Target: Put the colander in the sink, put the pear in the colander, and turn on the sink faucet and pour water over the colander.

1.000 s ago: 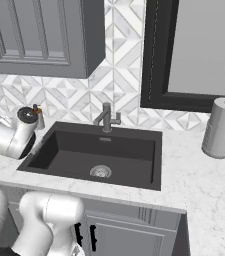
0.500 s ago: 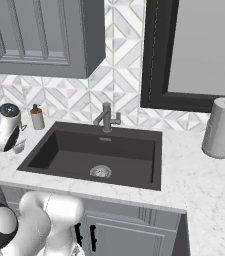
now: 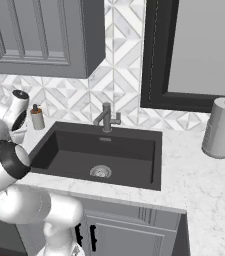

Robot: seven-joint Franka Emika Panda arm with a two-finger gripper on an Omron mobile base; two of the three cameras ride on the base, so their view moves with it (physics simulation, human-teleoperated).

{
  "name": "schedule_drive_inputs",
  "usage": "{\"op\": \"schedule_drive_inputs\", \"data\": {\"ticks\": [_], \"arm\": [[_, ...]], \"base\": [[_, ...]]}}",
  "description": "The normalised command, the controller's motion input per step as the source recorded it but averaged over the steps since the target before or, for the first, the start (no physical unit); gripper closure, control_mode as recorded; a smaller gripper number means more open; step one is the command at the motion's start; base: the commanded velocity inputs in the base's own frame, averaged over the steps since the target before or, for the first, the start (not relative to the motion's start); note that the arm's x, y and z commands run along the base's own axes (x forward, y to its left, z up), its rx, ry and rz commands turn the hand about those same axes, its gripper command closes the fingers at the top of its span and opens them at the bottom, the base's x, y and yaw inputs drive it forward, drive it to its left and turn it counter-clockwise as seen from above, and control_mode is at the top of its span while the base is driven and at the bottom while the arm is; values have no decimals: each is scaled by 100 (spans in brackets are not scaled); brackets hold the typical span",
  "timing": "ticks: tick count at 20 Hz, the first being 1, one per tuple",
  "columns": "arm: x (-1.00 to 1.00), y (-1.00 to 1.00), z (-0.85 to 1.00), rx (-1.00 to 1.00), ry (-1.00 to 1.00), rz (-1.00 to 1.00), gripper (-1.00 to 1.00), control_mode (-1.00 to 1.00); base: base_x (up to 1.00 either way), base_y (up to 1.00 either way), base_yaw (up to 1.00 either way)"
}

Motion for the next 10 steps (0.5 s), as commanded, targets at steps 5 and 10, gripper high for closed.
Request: {"op": "schedule_drive_inputs", "data": {"ticks": [5, 10], "arm": [[41, 48, -17, -13, 15, 0, -100, -100], [37, 44, -16, -16, 4, 0, -100, -100]], "base": [[0, 0, 0], [0, 0, 0]]}}
